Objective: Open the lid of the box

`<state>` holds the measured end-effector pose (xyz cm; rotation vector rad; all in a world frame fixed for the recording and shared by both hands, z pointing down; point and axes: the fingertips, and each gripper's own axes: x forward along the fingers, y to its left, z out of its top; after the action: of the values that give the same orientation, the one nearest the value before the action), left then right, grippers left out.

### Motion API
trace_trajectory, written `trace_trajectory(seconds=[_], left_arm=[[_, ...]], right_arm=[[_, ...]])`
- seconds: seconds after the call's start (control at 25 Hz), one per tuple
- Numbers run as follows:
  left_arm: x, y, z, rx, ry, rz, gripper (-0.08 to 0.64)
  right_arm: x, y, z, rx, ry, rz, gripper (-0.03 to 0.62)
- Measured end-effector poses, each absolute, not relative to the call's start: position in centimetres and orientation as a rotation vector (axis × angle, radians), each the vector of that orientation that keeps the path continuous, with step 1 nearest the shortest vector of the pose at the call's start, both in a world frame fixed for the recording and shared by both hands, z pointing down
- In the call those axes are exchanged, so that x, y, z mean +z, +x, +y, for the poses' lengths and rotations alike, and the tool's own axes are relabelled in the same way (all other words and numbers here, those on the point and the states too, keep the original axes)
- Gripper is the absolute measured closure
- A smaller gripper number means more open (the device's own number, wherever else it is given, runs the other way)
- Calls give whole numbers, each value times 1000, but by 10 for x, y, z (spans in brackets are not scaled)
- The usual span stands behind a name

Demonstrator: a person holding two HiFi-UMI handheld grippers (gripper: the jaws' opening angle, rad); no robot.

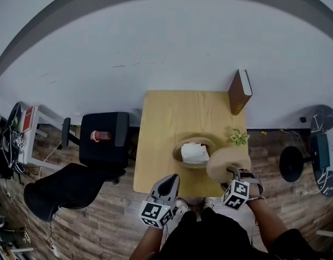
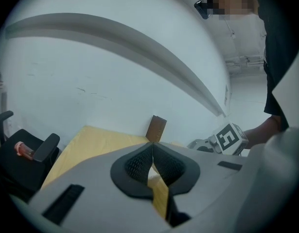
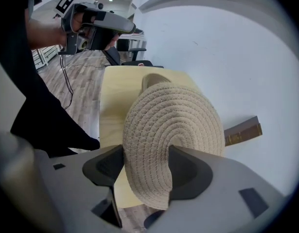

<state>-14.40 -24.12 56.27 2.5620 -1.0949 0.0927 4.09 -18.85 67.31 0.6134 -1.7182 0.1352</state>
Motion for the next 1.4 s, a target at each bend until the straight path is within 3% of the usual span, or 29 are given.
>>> trace_trajectory(seconds=[0.88, 1.4], left_arm=[[601, -123, -227, 223, 2533, -1039, 541], [591, -90, -230, 202, 2578, -971, 540]], right_arm=[[779, 60, -143, 277, 393, -1661, 288], [757, 57, -147, 297, 566, -1821, 256]])
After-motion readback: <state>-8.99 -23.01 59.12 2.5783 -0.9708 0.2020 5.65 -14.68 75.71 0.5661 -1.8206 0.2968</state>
